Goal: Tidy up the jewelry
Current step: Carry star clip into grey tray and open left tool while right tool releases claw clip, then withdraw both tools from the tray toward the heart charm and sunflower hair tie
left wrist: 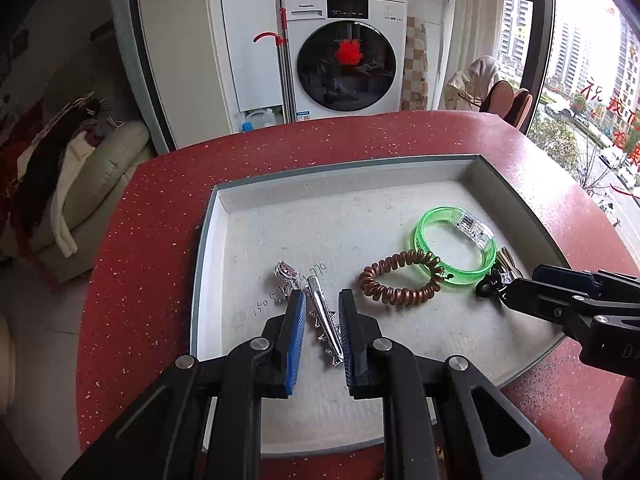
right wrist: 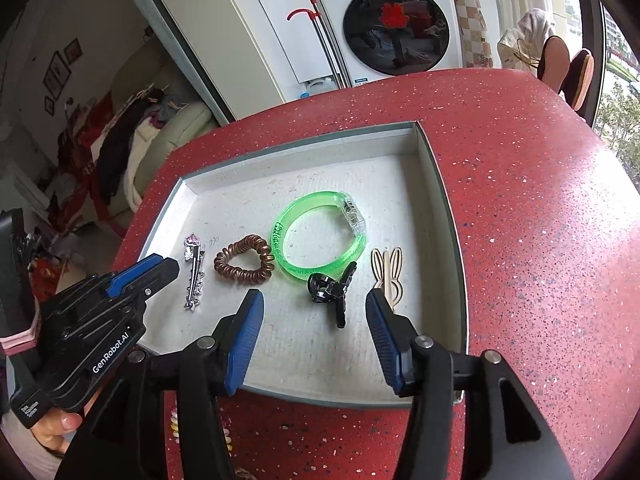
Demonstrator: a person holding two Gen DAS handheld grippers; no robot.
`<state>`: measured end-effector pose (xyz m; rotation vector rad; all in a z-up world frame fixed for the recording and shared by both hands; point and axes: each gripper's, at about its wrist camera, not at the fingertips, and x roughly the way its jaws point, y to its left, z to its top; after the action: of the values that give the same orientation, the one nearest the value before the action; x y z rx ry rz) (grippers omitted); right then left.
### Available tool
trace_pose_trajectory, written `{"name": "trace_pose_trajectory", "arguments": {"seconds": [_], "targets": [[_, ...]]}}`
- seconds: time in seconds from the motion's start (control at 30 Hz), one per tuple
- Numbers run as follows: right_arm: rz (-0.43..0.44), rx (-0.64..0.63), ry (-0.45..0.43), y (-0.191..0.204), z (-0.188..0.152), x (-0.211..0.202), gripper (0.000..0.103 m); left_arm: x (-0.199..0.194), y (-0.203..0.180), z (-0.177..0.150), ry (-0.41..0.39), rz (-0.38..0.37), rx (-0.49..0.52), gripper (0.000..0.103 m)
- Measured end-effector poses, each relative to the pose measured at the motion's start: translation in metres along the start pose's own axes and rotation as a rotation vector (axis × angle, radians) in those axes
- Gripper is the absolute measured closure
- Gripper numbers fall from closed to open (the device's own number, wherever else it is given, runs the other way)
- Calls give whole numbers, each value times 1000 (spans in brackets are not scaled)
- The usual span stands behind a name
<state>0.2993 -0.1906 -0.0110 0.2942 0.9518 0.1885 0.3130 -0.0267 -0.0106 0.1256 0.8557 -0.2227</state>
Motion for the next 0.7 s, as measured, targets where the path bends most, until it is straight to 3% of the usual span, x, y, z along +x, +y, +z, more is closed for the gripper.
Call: {"name": "trace_pose_trajectory", "arguments": {"seconds": [0.1,0.17,0.2,0.3,0.5,0.57,0.7], "targets": [[12,10,-13,1,-3,-9,42,-8,0,-2,-13,-1,-5,67],[19,18,-21,2,-5,-15,42,-15,0,-3,-21,1,-11,36],[23,22,-24,3,-6,-18,41,-21,1,-5,-36,8,-21,1],[33,31,-31,4,-11,-25,35,-40,3,-8,-93,17,-39,0],[44,28,-42,10,-25,-40,28,-59,9,-16,-94,3,-55,0],[37,31,-51,10,-30,-46,17,-63,11,-21,-90,0,-65,0],[42,43,-62,7,-45,-55,16,-70,19,-34,-68,-14,-89,0]]}}
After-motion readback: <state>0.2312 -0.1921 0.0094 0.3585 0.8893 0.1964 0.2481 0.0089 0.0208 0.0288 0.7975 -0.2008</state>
